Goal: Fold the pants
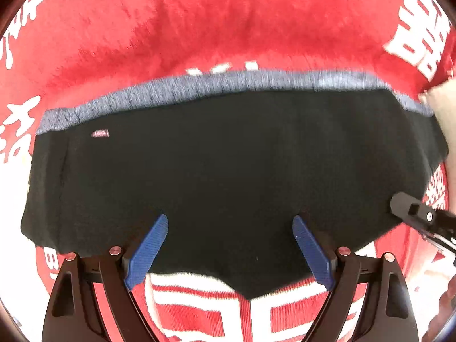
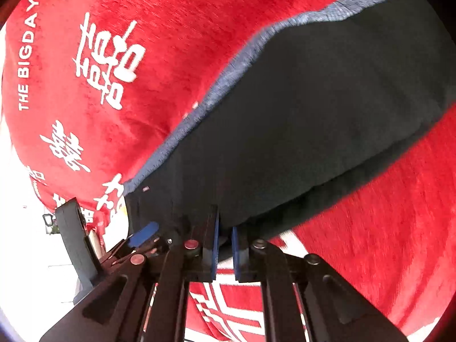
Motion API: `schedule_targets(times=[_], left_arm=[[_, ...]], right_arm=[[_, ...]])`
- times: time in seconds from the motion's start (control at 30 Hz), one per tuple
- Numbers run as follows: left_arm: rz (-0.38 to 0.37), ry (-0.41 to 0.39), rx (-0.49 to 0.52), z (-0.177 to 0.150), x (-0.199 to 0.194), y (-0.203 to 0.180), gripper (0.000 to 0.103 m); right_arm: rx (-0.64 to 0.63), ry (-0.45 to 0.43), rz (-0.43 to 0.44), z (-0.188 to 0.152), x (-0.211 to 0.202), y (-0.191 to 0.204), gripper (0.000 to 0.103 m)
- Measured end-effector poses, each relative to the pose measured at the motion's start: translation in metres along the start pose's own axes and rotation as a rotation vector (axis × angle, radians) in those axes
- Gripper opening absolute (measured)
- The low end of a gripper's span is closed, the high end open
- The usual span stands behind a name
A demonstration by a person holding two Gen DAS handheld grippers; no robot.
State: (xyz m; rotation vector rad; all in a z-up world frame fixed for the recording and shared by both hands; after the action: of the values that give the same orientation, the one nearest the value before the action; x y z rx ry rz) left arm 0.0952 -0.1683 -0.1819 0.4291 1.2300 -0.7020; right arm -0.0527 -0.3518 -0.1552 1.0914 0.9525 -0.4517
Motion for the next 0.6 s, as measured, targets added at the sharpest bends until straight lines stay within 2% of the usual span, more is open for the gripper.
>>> schedule_targets(times=[0.13,0.17,0.3,0.43,0.53,0.6], left_arm=[[-0.01,0.027,-0.013,-0.022,0.013,0.0,0.091],[-0.01,0.017,-0.035,-0.024,0.014,0.003,0.095],[-0.019,0.027,-0.063,-0.023,0.019,0.009,0.098],[0.005,0.032,-0.042,-0.02,0.015,0.007,0.098],[0.024,0.04,-0.039,-0.013,0.01,0.006,0.098],[0.041,0.052,-0.036,-0.01,0.009,0.003,0.098]], right_arm=[[-0.036,0.028,-0.086,-0.012,0.015,-0.021,0.008],[-0.052,0.04,-0.103,-0.014,0.023,-0.027,0.008],[-0.002,0.052,-0.046,-0.01,0.023,-0.038,0.009],[0.015,0.079,-0.055,-0.004,0.009,-0.041,0.021],[-0.013,0.051,-0.104,0.005,-0.013,-0.044,0.047],[-0.027,0.031,-0.124,0.009,-0.024,-0.047,0.049]])
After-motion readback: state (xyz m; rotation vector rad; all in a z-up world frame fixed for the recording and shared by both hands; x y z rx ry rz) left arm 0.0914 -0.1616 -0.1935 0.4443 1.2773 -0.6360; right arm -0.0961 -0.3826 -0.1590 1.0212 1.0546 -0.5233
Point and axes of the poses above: each gripper's, at about its wrist camera, not at the fingertips, and x roughly the way its jaws point, y to its left, z to its top, the point moved 3 cm from there along x, roughly the way its jaws point, and after that the axes turned 9 degrees about -y, right-handed, at the moved point
